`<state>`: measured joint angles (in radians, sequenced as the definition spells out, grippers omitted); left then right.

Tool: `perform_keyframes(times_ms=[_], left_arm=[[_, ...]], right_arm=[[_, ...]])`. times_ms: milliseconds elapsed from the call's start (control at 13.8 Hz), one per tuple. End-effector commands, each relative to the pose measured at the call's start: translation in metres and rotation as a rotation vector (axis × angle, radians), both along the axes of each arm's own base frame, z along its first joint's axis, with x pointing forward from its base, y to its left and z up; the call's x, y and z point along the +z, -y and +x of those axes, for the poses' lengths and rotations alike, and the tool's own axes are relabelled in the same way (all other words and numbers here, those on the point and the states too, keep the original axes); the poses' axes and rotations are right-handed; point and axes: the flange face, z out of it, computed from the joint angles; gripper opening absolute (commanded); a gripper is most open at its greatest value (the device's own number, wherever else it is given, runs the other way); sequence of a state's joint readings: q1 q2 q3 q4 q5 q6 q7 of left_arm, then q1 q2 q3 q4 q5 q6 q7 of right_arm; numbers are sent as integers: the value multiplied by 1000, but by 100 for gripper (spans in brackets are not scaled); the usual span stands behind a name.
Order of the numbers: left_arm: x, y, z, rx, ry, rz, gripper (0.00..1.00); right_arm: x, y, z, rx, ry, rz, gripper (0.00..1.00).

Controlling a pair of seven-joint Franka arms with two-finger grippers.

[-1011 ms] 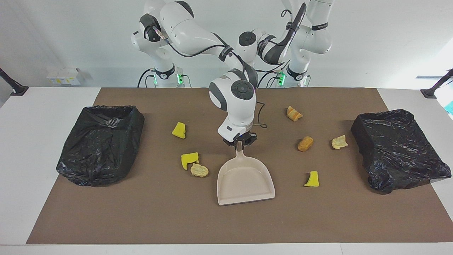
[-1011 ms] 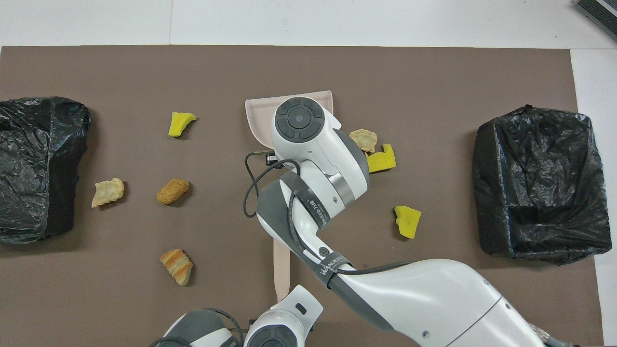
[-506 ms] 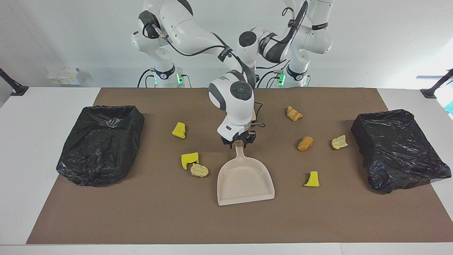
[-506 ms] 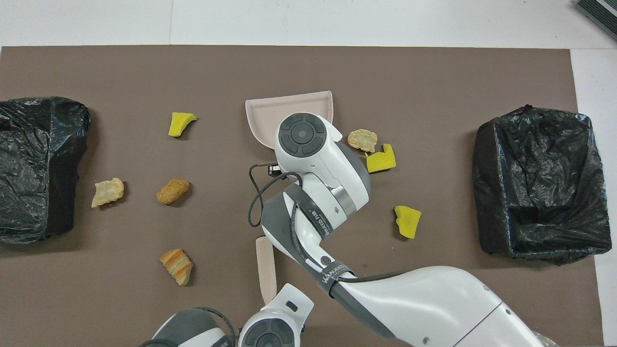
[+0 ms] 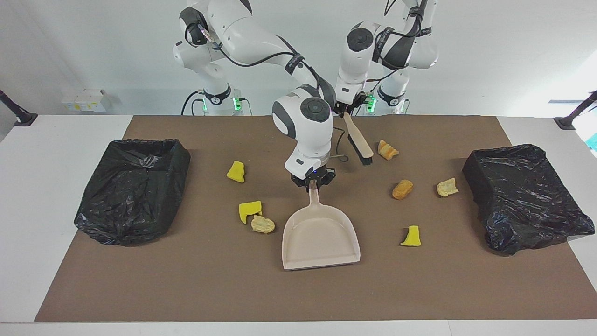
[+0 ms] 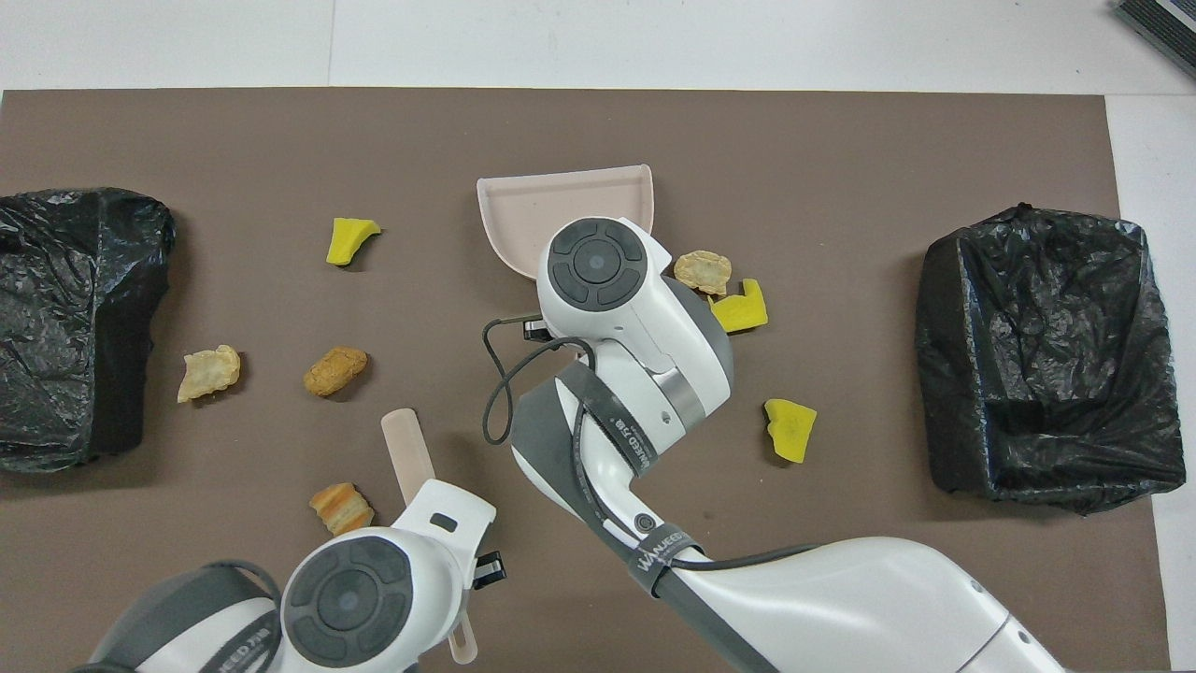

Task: Sweep and dump trash in bin

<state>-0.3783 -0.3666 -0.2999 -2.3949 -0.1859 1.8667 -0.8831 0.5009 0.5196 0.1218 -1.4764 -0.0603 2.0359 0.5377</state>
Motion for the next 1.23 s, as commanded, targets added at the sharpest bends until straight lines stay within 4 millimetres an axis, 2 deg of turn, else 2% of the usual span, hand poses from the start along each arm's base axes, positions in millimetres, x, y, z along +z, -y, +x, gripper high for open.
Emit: perform_keyframes(times_ms=[0,217,361,578,722,795,1011,1083,1156], left_arm=[[21,-34,32,41,7,4,0],[26,-84,71,5,26,15,0],[24,-118,97,-25,19,5,0],[24,-170,137,-111,29,34,0],[26,-193,162,-126,33,65,0],[28,-203,170,-143,37,86,0],[19,-234,179,-179,26,122,0],[11,-244,182,-196,14,126,0],[5,-255,183,-197,6,121,0]], right_arm=[[26,30,0,129,-22,-8,0],[38,72,10,450,-72,-39,0],[42,99,17,580,-102,-45,0],[45,128,24,862,-129,-39,0],[43,138,21,1005,-181,-33,0],[45,138,12,1090,-213,-47,0],[39,121,-24,1259,-261,-190,0],[34,121,-32,1290,-263,-194,0],[26,131,-35,1335,-264,-200,0]])
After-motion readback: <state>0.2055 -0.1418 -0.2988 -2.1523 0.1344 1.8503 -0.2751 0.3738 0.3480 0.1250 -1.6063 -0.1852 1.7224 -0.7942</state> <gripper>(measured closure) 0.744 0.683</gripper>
